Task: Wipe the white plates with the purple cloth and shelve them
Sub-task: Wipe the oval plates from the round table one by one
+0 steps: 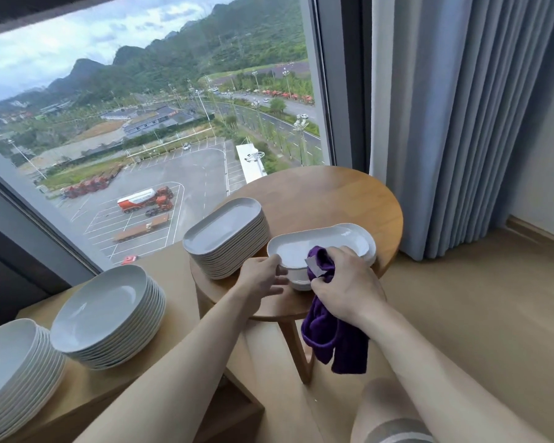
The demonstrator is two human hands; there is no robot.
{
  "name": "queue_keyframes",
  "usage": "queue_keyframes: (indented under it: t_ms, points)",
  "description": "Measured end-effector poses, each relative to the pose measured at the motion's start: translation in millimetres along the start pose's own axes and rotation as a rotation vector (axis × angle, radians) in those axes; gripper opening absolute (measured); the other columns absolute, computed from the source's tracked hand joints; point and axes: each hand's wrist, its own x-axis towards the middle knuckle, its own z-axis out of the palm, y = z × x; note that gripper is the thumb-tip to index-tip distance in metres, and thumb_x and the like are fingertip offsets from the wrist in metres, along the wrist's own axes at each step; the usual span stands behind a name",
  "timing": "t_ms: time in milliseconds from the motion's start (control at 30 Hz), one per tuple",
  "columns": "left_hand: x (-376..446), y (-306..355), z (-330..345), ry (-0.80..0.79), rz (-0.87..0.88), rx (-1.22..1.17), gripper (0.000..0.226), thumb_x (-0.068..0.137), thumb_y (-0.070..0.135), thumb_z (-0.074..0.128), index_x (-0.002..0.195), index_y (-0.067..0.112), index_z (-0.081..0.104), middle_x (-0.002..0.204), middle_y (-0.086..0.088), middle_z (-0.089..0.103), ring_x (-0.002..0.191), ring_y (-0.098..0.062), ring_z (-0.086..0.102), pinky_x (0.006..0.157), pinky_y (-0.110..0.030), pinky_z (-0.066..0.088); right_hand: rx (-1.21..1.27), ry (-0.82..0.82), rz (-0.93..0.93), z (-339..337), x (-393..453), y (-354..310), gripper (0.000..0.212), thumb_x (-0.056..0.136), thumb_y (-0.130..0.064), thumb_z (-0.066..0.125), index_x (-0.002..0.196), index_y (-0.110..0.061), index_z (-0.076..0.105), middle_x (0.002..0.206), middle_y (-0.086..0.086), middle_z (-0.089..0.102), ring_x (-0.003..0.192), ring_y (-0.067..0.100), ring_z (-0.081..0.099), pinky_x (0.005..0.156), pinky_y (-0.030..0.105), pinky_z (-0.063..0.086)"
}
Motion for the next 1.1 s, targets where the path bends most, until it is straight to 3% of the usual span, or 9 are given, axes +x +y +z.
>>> queue_keyframes:
  t_ms: [200, 300, 433, 533, 633, 700, 767, 900, 1100]
  points:
    - [-31.4, 5.2, -32.2, 0.021, 0.036, -0.473, 0.023, 0.097, -0.004, 0.052, 0.117, -0.013, 0.059, 0.099, -0.026, 0.071, 0.073, -0.027, 0.077, 0.061, -0.03, 0.063, 0.043, 0.053, -0.117, 5.8, -6.7, -8.4, 0.019, 0.084, -0.023, 0.065, 0.077, -0.021, 0.047, 0.085, -0.007, 0.05, 0.071, 0.015, 0.052, 0.061, 0.035, 0.046]
    - [-51.3, -21.2, -60.3, 0.021, -0.008, -0.544, 0.042, 0.092, -0.011, 0.05, 0.132, -0.002, 0.051, 0.124, -0.024, 0.067, 0.1, -0.035, 0.075, 0.067, -0.038, 0.064, 0.12, 0.03, -0.143, 11.6, -11.2, -16.5, 0.021, 0.083, -0.017, 0.066, 0.075, -0.025, 0.048, 0.083, -0.007, 0.052, 0.072, 0.013, 0.052, 0.059, 0.027, 0.04]
    - [-97.3, -58.5, -99.5, -0.059, -0.04, -0.567, 0.07, 0.074, -0.017, 0.04, 0.137, 0.011, 0.051, 0.133, -0.02, 0.063, 0.121, -0.043, 0.065, 0.084, -0.05, 0.063, 0.458, -0.13, 0.026, 22.6, -20.6, -32.2, 0.009, 0.081, -0.009, 0.063, 0.076, -0.015, 0.058, 0.071, -0.005, 0.061, 0.065, 0.017, 0.054, 0.061, 0.031, 0.045]
    - [-126.5, -87.2, -123.2, -0.089, -0.074, -0.69, 0.092, 0.055, -0.014, 0.044, 0.142, 0.016, 0.051, 0.136, -0.023, 0.063, 0.12, -0.048, 0.065, 0.086, -0.058, 0.059, 0.746, -0.304, 0.122, 32.0, -35.4, -50.4, 0.018, 0.079, -0.003, 0.06, 0.068, -0.018, 0.058, 0.065, -0.002, 0.053, 0.061, 0.015, 0.047, 0.055, 0.026, 0.04]
    - [-147.1, -113.4, -138.2, -0.113, -0.081, -0.751, 0.084, 0.066, -0.02, 0.033, 0.141, 0.012, 0.052, 0.129, -0.022, 0.069, 0.109, -0.044, 0.071, 0.078, -0.055, 0.062, 1.01, -0.483, 0.217, 42.9, -55.2, -69.0, 0.025, 0.085, 0.006, 0.053, 0.07, -0.015, 0.051, 0.063, -0.001, 0.047, 0.056, 0.013, 0.044, 0.051, 0.023, 0.038]
    - [-160.2, -126.5, -143.0, -0.134, -0.085, -0.785, 0.082, 0.065, -0.021, 0.034, 0.138, 0.009, 0.055, 0.123, -0.022, 0.072, 0.102, -0.04, 0.074, 0.072, -0.051, 0.063, 1.091, -0.465, 0.304, 51.2, -68.4, -77.0, 0.021, 0.086, 0.002, 0.054, 0.074, -0.015, 0.049, 0.063, -0.002, 0.047, 0.056, 0.012, 0.047, 0.051, 0.022, 0.04]
    - [-169.9, -136.6, -145.9, -0.162, -0.079, -0.802, 0.09, 0.055, -0.016, 0.04, 0.14, 0.008, 0.054, 0.126, -0.022, 0.071, 0.102, -0.039, 0.073, 0.073, -0.047, 0.062, 1.014, -0.353, 0.323, 62.5, -78.7, -82.0, 0.022, 0.091, 0.0, 0.052, 0.077, -0.016, 0.051, 0.064, -0.005, 0.049, 0.061, 0.012, 0.048, 0.056, 0.024, 0.041]
    - [-175.8, -145.8, -143.7, -0.215, -0.043, -0.787, 0.096, 0.05, -0.018, 0.041, 0.138, 0.02, 0.057, 0.126, -0.019, 0.07, 0.108, -0.04, 0.069, 0.075, -0.044, 0.058, 0.468, -0.112, 0.14, 89.0, -93.0, -80.0, 0.009, 0.092, -0.019, 0.054, 0.087, -0.023, 0.061, 0.09, -0.004, 0.064, 0.085, 0.014, 0.059, 0.082, 0.032, 0.049]
    - [-180.3, -143.9, -127.8, -0.323, -0.002, -0.632, 0.095, 0.053, -0.017, 0.047, 0.13, 0.037, 0.059, 0.124, -0.016, 0.063, 0.119, -0.042, 0.06, 0.074, -0.044, 0.06, 0.153, -0.124, 0.025, 111.4, -103.9, -58.4, 0.007, 0.096, -0.023, 0.059, 0.102, -0.018, 0.059, 0.109, 0.0, 0.054, 0.109, 0.022, 0.052, 0.099, 0.034, 0.04]
